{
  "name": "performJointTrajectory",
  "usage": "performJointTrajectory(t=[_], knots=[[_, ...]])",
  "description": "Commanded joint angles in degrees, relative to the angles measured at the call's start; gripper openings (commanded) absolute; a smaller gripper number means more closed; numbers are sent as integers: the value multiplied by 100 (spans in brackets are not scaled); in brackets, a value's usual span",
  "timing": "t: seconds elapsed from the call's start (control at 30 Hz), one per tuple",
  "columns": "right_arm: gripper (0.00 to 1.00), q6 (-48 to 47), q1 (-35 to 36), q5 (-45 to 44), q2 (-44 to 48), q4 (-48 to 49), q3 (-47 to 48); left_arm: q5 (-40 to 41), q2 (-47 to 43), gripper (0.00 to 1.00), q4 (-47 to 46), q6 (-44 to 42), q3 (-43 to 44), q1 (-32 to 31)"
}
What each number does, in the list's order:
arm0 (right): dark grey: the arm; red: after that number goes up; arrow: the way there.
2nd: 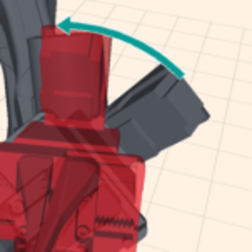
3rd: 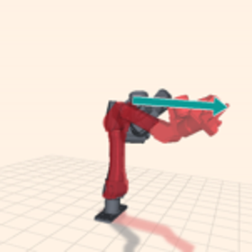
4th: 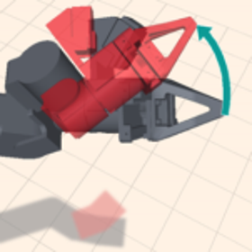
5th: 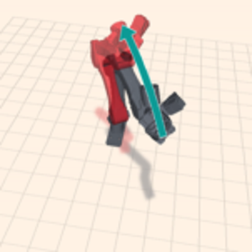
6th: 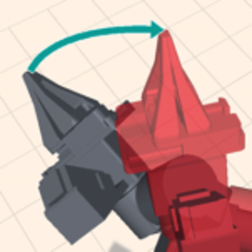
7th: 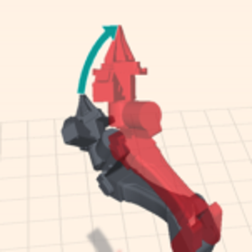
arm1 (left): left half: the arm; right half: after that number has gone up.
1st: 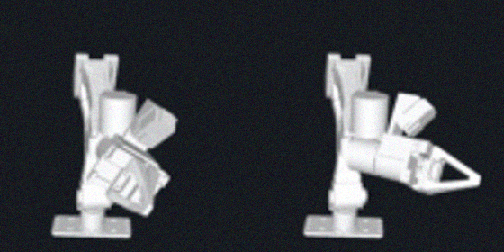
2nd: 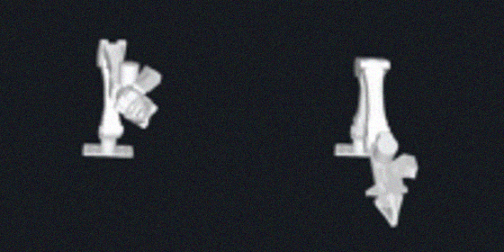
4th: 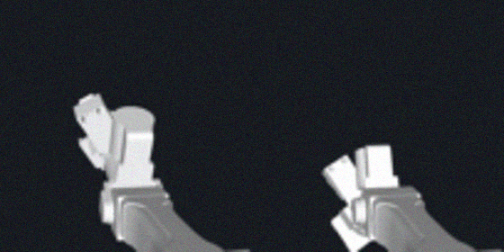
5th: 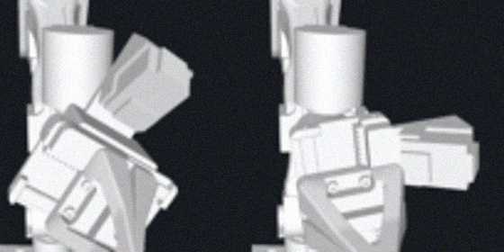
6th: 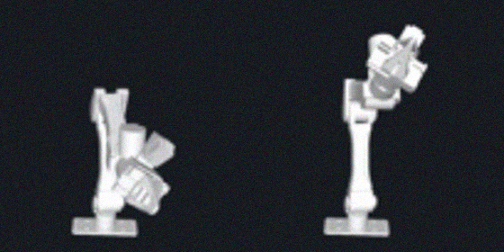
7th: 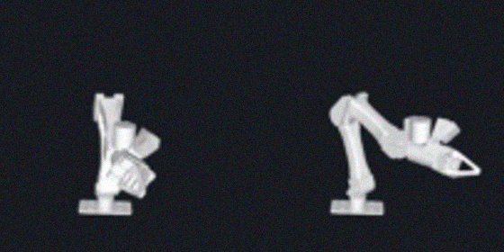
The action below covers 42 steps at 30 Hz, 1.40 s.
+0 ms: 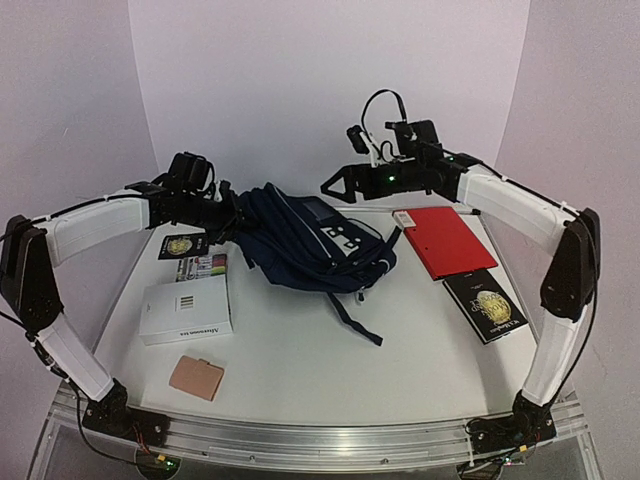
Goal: Pack the student bag
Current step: Pick up the student bag at the center of the board.
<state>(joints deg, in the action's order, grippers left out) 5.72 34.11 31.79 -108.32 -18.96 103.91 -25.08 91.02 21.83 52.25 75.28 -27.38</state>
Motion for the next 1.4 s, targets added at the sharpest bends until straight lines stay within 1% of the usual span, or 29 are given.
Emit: performJointTrajectory(t=[0.0,0.13,0.3,0.4,0.43,0.47,0.5,0.57,0.6,0.67,0.7,0.73,0.77,0.93,1.07,1.1,1.13,1.2,1.23,1.27,1.37], knots=[[98,-1589,301,123,58,-903,-66,-720,-56,0,-167,-431,906,74],[98,-1834,569,-66,-164,-1187,92,-857,78,0,-40,-514,1270,75],[98,-1966,848,-384,-503,-1215,150,-1092,169,0,24,-559,1584,75],[94,-1851,861,-755,-873,-1215,454,-1203,160,0,87,-612,1686,75],[90,-1840,860,-817,-951,-1217,559,-1230,148,0,93,-612,1705,76],[83,-1839,860,-815,-1012,-1225,660,-1236,149,0,127,-619,1746,83],[74,-1819,860,-748,-1063,-1243,740,-1251,152,0,171,-638,1788,91],[52,-1765,860,-564,-1125,-1284,867,-1265,148,0,203,-656,1840,100],[39,-1729,860,-492,-1136,-1298,910,-1267,139,0,209,-655,1860,111],[16,-1626,860,-479,-1111,-1306,989,-1300,132,0,192,-644,1876,179],[7,-1570,860,-513,-1077,-1313,1024,-1323,130,0,185,-632,1886,212],[1,-1516,860,-546,-1034,-1318,1056,-1342,132,0,184,-627,1899,250],[0,-1463,860,-577,-978,-1321,1085,-1356,140,0,192,-631,1913,296],[0,-996,844,-529,-602,-1306,1235,-1368,288,0,482,-830,2151,503],[0,-478,791,-278,-407,-1281,1307,-1506,470,0,639,-926,2481,626],[5,-410,790,-241,-394,-1281,1285,-1576,525,0,639,-927,2570,636],[22,-419,790,-288,-387,-1286,1203,-1650,588,0,632,-924,2670,637],[67,-616,790,-503,-343,-1286,886,-1807,699,0,577,-887,2866,638],[76,-791,790,-595,-322,-1286,735,-1893,724,0,515,-838,2922,636],[81,-882,790,-698,-325,-1286,638,-1929,742,0,482,-799,2971,637],[87,-960,790,-873,-407,-1277,543,-2033,779,0,482,-769,3083,638]])
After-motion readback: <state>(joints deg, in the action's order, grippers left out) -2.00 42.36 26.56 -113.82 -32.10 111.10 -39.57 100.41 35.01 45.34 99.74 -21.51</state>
